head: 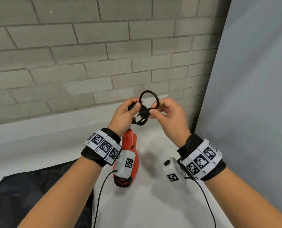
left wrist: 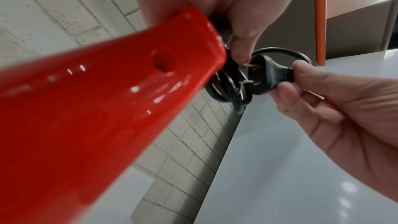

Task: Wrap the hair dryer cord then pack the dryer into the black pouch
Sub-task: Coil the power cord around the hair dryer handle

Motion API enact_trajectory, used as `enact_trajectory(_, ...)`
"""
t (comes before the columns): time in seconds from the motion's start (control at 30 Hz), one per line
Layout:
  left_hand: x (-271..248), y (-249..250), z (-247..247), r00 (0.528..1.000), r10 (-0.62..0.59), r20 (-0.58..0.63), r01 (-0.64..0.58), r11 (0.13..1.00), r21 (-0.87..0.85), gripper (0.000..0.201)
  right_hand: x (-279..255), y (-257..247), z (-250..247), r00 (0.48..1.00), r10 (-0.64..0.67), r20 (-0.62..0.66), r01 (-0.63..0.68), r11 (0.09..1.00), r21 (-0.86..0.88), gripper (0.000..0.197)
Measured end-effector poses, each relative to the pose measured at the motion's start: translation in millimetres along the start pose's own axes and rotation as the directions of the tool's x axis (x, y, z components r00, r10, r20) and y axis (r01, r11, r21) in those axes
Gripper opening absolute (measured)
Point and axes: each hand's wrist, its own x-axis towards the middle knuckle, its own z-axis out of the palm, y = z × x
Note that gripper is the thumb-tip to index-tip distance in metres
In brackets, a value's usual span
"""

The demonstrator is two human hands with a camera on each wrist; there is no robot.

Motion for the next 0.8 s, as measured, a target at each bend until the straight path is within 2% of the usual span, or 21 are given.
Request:
enact_trajectory(0.13,-1,1,1,0.999,-0.038,0.011,0.039,0.994,-0.105,0.017,-3,8,10,1.0,-0.019,-0.024,0.016,0.991,-0.133,0.031)
enact_trajectory(0.27,-4,4,6,0.997,-0.035,0.063,0.044,0.988,-0.151,0.018,-11,10,19,0.994,-0.082,-0.067,0.06,0.959,-0.276,0.012)
enact_trajectory(0.4,-7,5,10,0.994,-0.007,0.106,0.019,0.994,-0.108,0.018,-8,19,24,0.99,-0.091,-0.108,0.036,0.9,-0.435,0.016)
enact_trajectory(0.47,-9,8,12,0.991,0.01,0.133,0.001,0.996,-0.087,0.018,-3,26,24,0.986,-0.07,-0.15,-0.001,0.905,-0.426,0.02)
enact_trajectory(0.5,-10,9,14,0.989,0.02,0.143,-0.009,0.997,-0.08,0.019,1,30,24,0.991,-0.039,-0.127,-0.012,0.924,-0.382,0.026)
enact_trajectory(0.57,-11,11,16,0.989,0.024,0.148,-0.012,0.997,-0.081,0.026,6,33,24,0.999,0.051,0.014,-0.045,0.959,-0.28,0.036)
enact_trajectory(0.63,-10,10,15,0.99,0.013,0.142,0.002,0.995,-0.103,0.029,9,35,22,0.984,0.108,0.145,-0.07,0.967,-0.246,0.036)
enact_trajectory(0.73,-5,4,8,0.993,-0.026,0.117,0.042,0.99,-0.137,0.024,6,36,12,0.928,0.169,0.331,-0.058,0.946,-0.319,0.036)
enact_trajectory(0.8,-3,1,3,0.994,-0.036,0.103,0.052,0.987,-0.153,0.032,2,39,5,0.884,0.193,0.427,-0.015,0.922,-0.386,0.029)
